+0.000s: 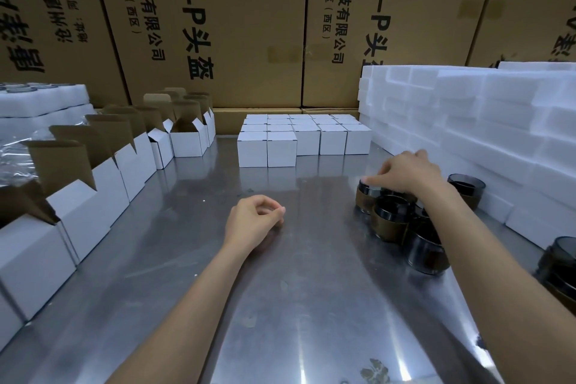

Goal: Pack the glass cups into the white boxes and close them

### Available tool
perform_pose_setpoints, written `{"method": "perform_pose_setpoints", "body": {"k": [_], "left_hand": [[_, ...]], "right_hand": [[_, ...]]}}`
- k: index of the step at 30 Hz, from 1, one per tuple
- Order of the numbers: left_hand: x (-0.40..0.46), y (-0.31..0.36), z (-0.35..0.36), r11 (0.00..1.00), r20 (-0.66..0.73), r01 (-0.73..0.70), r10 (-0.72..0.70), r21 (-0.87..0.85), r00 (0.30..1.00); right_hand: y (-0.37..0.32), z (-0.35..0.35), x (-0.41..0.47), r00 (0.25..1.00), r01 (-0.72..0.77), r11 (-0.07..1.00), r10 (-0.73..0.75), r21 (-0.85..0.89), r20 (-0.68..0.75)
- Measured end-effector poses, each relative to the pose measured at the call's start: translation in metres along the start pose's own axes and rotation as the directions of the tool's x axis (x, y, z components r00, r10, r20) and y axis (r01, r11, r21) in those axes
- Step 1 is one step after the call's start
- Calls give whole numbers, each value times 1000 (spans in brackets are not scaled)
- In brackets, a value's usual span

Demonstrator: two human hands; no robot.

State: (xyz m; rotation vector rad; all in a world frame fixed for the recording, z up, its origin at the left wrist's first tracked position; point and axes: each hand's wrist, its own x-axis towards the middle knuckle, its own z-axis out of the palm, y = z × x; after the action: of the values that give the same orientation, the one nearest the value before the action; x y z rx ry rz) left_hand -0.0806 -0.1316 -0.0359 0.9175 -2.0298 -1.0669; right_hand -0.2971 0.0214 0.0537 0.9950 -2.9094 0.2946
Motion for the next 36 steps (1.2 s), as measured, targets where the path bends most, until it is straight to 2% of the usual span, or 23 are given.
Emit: {"method": "perform_pose_setpoints", "body": {"k": [2, 6, 9, 13, 16, 18, 20, 23, 25, 27, 31, 34, 36], "left_hand": [[0, 0, 0, 1000, 1, -2, 2, 8, 1000], [0, 1, 0, 1000, 3, -10, 10, 25, 1000], [0, 2, 0, 999, -7, -21, 21, 44, 1000], [-1, 3, 0, 996, 63, -79, 76, 50, 995], [-2, 5, -1, 994, 87, -108, 107, 9, 990], [-2, 3, -1, 994, 60, -105, 105, 0, 993], [-1, 2, -1, 995, 45, -95, 95, 9, 994], [1, 0, -1, 996, 52, -92, 91, 13, 994], [1, 0, -2, 995, 68, -103, 103, 5, 992], [2, -1, -2, 993, 77, -120, 119, 2, 990], [1, -1, -2, 981, 60, -192, 194, -34, 979], [1, 2, 0, 943, -21, -333, 333, -15, 943], [1, 3, 2, 917, -47, -398, 399, 38, 916]], "right_hand": [[-15, 1, -7, 994, 62, 991, -50, -118, 97], [-42, 15, -18, 985, 165, 966, -170, -197, -10], [-65, 24, -27, 964, 252, 947, -264, -198, -31], [-96, 40, -37, 886, 450, 885, -460, -122, -64], [-105, 60, -39, 812, 583, 802, -570, 131, -127], [-103, 78, -40, 797, 602, 715, -561, 355, -223], [-99, 93, -45, 835, 537, 604, -478, 589, -271], [-96, 100, -45, 925, 290, 502, -364, 815, -106], [-96, 102, -42, 941, 225, 496, -335, 839, -54], [-98, 104, -40, 940, 252, 509, -331, 823, -83], [-98, 102, -42, 927, 354, 483, -296, 801, -232], [-98, 98, -46, 893, 446, 423, -274, 789, -358], [-99, 96, -51, 872, 488, 425, -279, 762, -403]]}}
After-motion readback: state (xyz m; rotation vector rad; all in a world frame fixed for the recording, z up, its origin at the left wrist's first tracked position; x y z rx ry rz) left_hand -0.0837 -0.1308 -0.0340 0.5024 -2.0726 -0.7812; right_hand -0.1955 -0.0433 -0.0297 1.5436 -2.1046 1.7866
